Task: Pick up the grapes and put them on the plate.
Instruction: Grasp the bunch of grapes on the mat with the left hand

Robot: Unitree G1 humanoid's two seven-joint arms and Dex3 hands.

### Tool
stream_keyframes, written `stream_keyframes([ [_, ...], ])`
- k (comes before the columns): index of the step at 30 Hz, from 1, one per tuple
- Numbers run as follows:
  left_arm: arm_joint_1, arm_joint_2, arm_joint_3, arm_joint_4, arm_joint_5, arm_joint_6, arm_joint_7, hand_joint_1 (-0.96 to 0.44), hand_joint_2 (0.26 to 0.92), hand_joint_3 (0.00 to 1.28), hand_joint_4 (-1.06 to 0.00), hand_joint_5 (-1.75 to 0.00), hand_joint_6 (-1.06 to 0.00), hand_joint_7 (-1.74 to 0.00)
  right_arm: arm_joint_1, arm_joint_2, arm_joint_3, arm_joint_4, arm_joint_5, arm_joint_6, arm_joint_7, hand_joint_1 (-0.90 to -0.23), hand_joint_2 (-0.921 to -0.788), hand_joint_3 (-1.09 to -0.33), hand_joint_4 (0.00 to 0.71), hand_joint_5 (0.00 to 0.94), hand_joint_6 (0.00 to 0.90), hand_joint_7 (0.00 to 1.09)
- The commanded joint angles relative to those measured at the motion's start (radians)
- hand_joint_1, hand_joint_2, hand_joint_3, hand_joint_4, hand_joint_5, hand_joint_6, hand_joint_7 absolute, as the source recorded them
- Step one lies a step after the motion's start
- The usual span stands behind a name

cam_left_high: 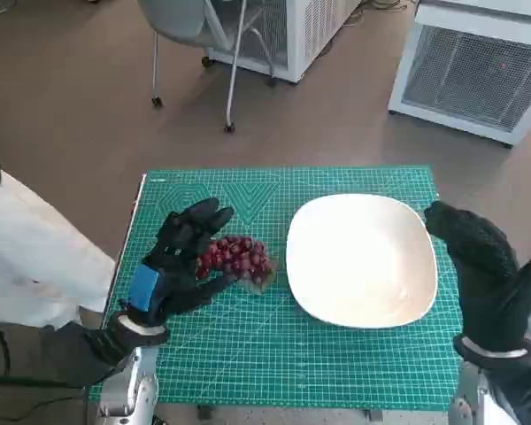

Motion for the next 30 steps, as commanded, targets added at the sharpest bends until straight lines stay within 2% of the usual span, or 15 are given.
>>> stream_keyframes([
  [1,0.008,-0.001,-0.003,0.011,0.015,-0.023,0.005,-0.26,0.921,0.07,-0.12,-0.23,-0.05,-0.59,0.017,-0.002,-0.001,0.009,-0.003,0.008,0.001,-0.484,-0.921,-0.524,0.541,0.001,0.197,0.56],
  [5,0.006,-0.001,-0.003,0.012,0.017,-0.029,0.003,-0.26,0.921,0.06,-0.12,-0.10,-0.04,-0.49,0.016,-0.002,-0.002,0.012,-0.006,0.005,0.001,-0.484,-0.921,-0.524,0.542,0.001,0.197,0.56],
  [9,0.003,0.001,-0.002,0.019,0.015,-0.037,-0.001,-0.26,0.921,0.06,-0.09,-0.05,-0.03,-0.44,0.015,-0.001,-0.001,0.011,-0.010,0.005,-0.002,-0.484,-0.921,-0.524,0.542,0.001,0.199,0.56],
  [30,0.001,0.004,-0.005,0.024,0.004,-0.036,-0.014,-0.27,0.921,0.06,-0.08,-0.02,-0.03,-0.40,0.019,0.000,-0.001,0.006,-0.017,0.005,-0.004,-0.485,-0.921,-0.525,0.543,0.001,0.193,0.57],
])
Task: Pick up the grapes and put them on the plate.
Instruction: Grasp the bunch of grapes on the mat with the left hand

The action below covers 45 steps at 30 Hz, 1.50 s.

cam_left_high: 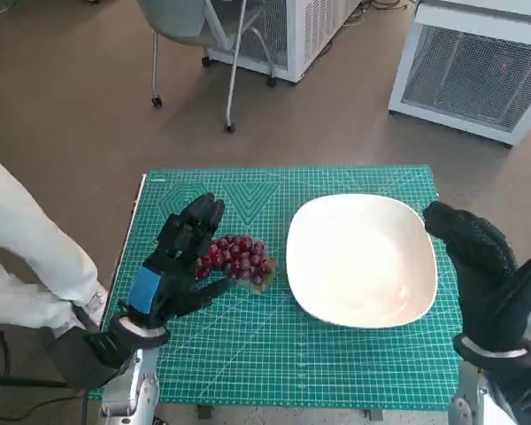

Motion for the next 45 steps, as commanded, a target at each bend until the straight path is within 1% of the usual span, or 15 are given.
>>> stream_keyframes([
  [1,0.002,0.004,-0.003,-0.005,-0.007,-0.001,-0.009,-0.27,0.921,0.06,-0.08,-0.02,-0.03,-0.40,0.020,0.000,0.000,0.004,-0.007,0.009,-0.005,-0.485,-0.921,-0.525,0.543,0.001,0.193,0.57],
  [15,0.006,0.010,-0.004,-0.020,-0.005,0.013,-0.008,-0.27,0.921,0.06,-0.09,-0.01,-0.03,-0.39,0.027,0.004,0.003,-0.006,-0.014,0.016,-0.015,-0.486,-0.921,-0.527,0.542,0.001,0.188,0.57],
  [19,-0.001,0.019,-0.005,-0.027,0.019,0.012,0.007,-0.27,0.921,0.06,-0.09,-0.01,-0.04,-0.39,0.026,0.004,0.003,-0.006,-0.016,0.016,-0.017,-0.486,-0.921,-0.527,0.542,0.001,0.187,0.58],
  [22,-0.027,0.059,-0.015,-0.032,0.148,-0.012,0.073,-0.25,0.919,0.05,-0.11,-0.01,-0.04,-0.38,0.023,0.002,0.002,-0.003,-0.016,0.017,-0.018,-0.487,-0.921,-0.527,0.542,0.001,0.186,0.58],
  [24,-0.043,0.104,-0.026,-0.041,0.282,-0.024,0.135,-0.24,0.915,0.04,-0.12,-0.01,-0.06,-0.36,0.021,0.001,0.001,0.000,-0.016,0.016,-0.017,-0.487,-0.921,-0.526,0.542,0.001,0.186,0.58],
  [26,-0.057,0.165,-0.043,-0.066,0.445,-0.006,0.198,-0.23,0.899,0.02,-0.13,-0.01,-0.10,-0.29,0.018,0.001,0.000,0.003,-0.016,0.016,-0.016,-0.487,-0.921,-0.526,0.542,0.001,0.185,0.58],
  [29,-0.080,0.243,-0.076,-0.113,0.634,0.073,0.244,-0.21,0.859,0.01,-0.13,0.00,-0.17,-0.16,0.014,0.000,0.000,0.008,-0.015,0.016,-0.015,-0.487,-0.921,-0.525,0.542,0.001,0.185,0.58],
  [33,-0.126,0.288,-0.132,-0.161,0.808,0.232,0.250,-0.15,0.795,0.00,-0.10,0.00,-0.24,-0.07,0.012,0.002,0.002,0.007,-0.014,0.018,-0.014,-0.488,-0.921,-0.524,0.543,0.001,0.186,0.58],
  [36,-0.152,0.295,-0.171,-0.183,0.901,0.327,0.240,-0.12,0.767,0.00,-0.10,0.00,-0.27,-0.04,0.010,0.003,0.002,0.010,-0.013,0.018,-0.013,-0.488,-0.921,-0.524,0.543,0.001,0.186,0.58],
  [39,-0.183,0.292,-0.219,-0.200,0.994,0.443,0.206,-0.13,0.750,0.00,-0.09,0.00,-0.28,-0.02,0.010,0.004,0.003,0.011,-0.012,0.018,-0.013,-0.487,-0.921,-0.524,0.543,0.001,0.185,0.58],
  [45,-0.251,0.267,-0.315,-0.161,1.116,0.613,0.160,-0.13,0.738,0.00,-0.07,0.00,-0.29,-0.01,0.012,0.006,0.005,0.010,-0.010,0.016,-0.011,-0.487,-0.921,-0.525,0.543,0.001,0.184,0.58],
])
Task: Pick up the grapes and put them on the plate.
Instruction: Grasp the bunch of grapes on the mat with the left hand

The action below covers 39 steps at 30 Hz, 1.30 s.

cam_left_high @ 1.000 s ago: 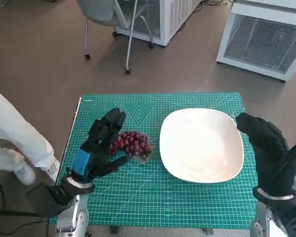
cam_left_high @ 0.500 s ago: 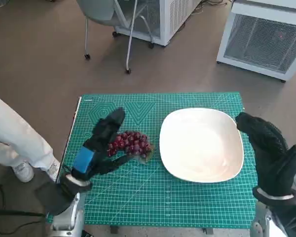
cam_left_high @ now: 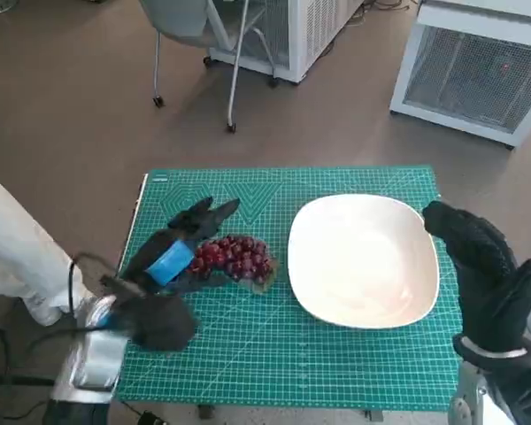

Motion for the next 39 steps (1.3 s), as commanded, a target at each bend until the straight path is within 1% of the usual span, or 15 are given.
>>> stream_keyframes([
  [1,-0.092,-0.012,-0.111,0.011,0.131,0.158,-0.038,-0.13,0.738,0.00,-0.07,0.00,-0.29,-0.01,0.013,0.005,0.002,0.017,0.004,0.016,-0.001,-0.487,-0.921,-0.525,0.543,0.001,0.184,0.58],
  [4,-0.121,-0.018,-0.154,0.055,0.154,0.193,-0.039,-0.13,0.738,0.00,-0.06,0.00,-0.30,-0.01,0.014,0.005,0.002,0.017,0.005,0.015,0.000,-0.487,-0.921,-0.526,0.543,0.001,0.184,0.58],
  [9,-0.156,-0.018,-0.197,0.119,0.145,0.203,-0.034,-0.14,0.739,0.00,-0.05,0.00,-0.30,-0.01,0.014,0.004,0.000,0.021,0.007,0.013,0.002,-0.487,-0.921,-0.526,0.542,0.001,0.183,0.58],
  [19,-0.198,-0.024,-0.246,0.212,0.125,0.205,-0.021,-0.15,0.743,0.00,-0.05,0.00,-0.29,0.00,0.016,0.003,-0.002,0.019,0.012,0.011,0.004,-0.487,-0.921,-0.527,0.542,0.000,0.181,0.59],
  [27,-0.247,-0.043,-0.292,0.309,0.143,0.241,-0.018,-0.17,0.747,0.00,-0.05,0.00,-0.28,0.00,0.016,0.003,-0.003,0.021,0.009,0.009,0.001,-0.488,-0.921,-0.526,0.542,0.001,0.181,0.59],
  [32,-0.291,-0.078,-0.337,0.424,0.159,0.263,0.020,-0.18,0.750,0.00,-0.05,0.00,-0.28,0.00,0.015,0.003,-0.003,0.024,0.005,0.010,-0.003,-0.488,-0.921,-0.526,0.542,0.000,0.180,0.59],
  [39,-0.381,-0.130,-0.399,0.679,0.160,0.250,0.094,-0.18,0.762,0.01,-0.06,0.00,-0.29,0.00,0.015,0.007,0.000,0.023,0.003,0.011,-0.005,-0.487,-0.921,-0.526,0.542,0.000,0.179,0.59],
])
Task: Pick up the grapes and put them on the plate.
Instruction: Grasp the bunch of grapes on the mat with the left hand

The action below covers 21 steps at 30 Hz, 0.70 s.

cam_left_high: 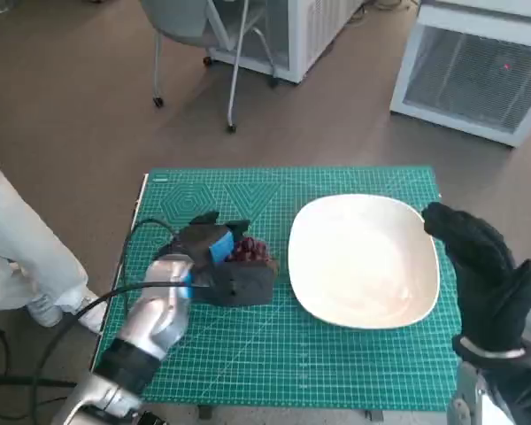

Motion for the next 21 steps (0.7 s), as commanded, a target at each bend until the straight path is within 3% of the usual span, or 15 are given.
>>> stream_keyframes([
  [1,-0.073,-0.039,-0.040,0.164,0.004,-0.010,0.042,-0.19,0.763,0.01,-0.06,0.00,-0.29,0.00,0.015,0.005,0.001,0.010,-0.002,0.013,-0.006,-0.487,-0.921,-0.527,0.542,0.000,0.179,0.59],
  [21,-0.170,-0.093,-0.085,0.371,-0.032,-0.029,0.093,-0.24,0.789,0.01,-0.09,0.00,-0.27,0.00,0.018,-0.006,-0.003,0.004,0.012,0.028,0.007,-0.487,-0.921,-0.527,0.542,0.000,0.178,0.60],
])
